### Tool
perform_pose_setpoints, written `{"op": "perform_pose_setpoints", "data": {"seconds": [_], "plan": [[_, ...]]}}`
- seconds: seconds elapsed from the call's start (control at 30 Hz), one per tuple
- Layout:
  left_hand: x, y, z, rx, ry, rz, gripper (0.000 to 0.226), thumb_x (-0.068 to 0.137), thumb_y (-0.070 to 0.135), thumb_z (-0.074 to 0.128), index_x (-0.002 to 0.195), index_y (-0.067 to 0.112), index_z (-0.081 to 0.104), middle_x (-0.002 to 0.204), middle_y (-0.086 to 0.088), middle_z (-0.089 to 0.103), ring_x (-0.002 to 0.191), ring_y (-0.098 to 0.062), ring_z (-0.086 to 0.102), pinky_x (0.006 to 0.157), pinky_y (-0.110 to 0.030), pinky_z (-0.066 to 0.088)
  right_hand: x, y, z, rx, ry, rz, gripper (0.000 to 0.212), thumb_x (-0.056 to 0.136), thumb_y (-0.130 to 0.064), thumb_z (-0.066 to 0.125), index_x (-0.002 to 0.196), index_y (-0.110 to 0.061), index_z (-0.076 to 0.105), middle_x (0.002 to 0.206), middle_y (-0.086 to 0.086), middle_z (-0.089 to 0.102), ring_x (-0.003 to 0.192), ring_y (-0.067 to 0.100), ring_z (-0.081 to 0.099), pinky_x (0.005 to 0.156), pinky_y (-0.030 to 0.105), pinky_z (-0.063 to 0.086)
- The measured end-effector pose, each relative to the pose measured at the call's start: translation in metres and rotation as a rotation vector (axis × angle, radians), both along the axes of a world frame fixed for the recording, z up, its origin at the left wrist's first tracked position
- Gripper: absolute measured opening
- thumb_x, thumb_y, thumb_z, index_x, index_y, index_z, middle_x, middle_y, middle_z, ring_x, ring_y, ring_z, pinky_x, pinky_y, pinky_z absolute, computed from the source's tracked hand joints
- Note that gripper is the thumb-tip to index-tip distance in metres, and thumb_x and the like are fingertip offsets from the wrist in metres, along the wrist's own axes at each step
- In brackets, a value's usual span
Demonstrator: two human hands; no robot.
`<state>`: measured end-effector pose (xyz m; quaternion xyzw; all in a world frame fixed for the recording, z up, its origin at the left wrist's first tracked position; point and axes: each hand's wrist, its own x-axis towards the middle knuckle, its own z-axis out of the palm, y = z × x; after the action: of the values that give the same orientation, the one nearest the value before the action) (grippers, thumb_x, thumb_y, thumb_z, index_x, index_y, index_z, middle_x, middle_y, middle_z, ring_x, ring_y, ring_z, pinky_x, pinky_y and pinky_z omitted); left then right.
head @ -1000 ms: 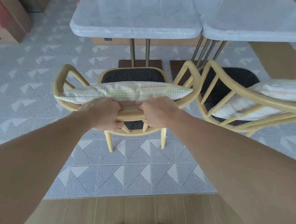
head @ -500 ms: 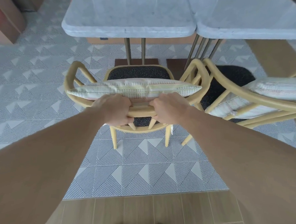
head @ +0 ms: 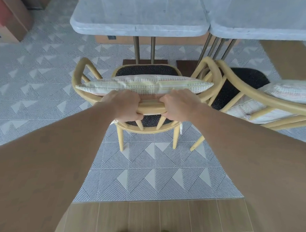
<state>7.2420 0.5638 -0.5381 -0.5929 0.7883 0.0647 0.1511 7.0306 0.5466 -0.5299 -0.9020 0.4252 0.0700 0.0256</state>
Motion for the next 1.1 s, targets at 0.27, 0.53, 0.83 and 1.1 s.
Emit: {"op": "perform_pose_setpoints", "data": {"seconds": [0.27,0.53,0.83,1.1], "plan": [[0.005,0.009,-0.004,-0.156,0.066,0.075,0.055,0.076,0.091,0.053,0.081,0.036,0.056,0.071,0.011,0.051,0.081,-0.022,0.055,0.074,-0.036,0.039,0.000,0.007,-0.002,-0.095,0.008,-0.029,0.034,0.100,-0.047,0.061,0.118,-0.021,0.073,0.077,-0.002,0.051,0.073,0.029,0.058,0.063,0.037,0.045],[-0.004,0.097,0.065,-0.360,1.514,0.520,0.053,0.084,0.072,0.050,0.109,0.028,0.065,0.107,0.013,0.069,0.106,-0.006,0.065,0.097,-0.031,0.051,0.008,0.084,0.062,0.103,-0.971,-0.247,0.060,0.091,-0.049,0.076,0.139,-0.017,0.062,0.130,0.002,0.068,0.122,0.015,0.064,0.110,0.038,0.049],[0.036,0.275,0.233,-0.706,1.879,0.337,0.067,0.083,0.080,0.061,0.119,0.024,0.059,0.125,0.001,0.066,0.129,-0.025,0.060,0.110,-0.040,0.045,0.079,0.224,0.210,0.397,-1.376,0.151,0.065,0.091,-0.061,0.069,0.137,-0.017,0.055,0.140,0.006,0.064,0.140,0.023,0.058,0.119,0.052,0.043],[0.109,0.450,0.315,-1.036,1.672,0.484,0.062,0.096,0.075,0.052,0.129,0.023,0.053,0.137,0.000,0.062,0.139,-0.030,0.055,0.113,-0.043,0.041,0.197,0.322,0.287,0.658,-1.310,0.592,0.084,0.090,-0.080,0.055,0.147,-0.019,0.051,0.153,0.005,0.058,0.146,0.023,0.052,0.121,0.048,0.041]]}}
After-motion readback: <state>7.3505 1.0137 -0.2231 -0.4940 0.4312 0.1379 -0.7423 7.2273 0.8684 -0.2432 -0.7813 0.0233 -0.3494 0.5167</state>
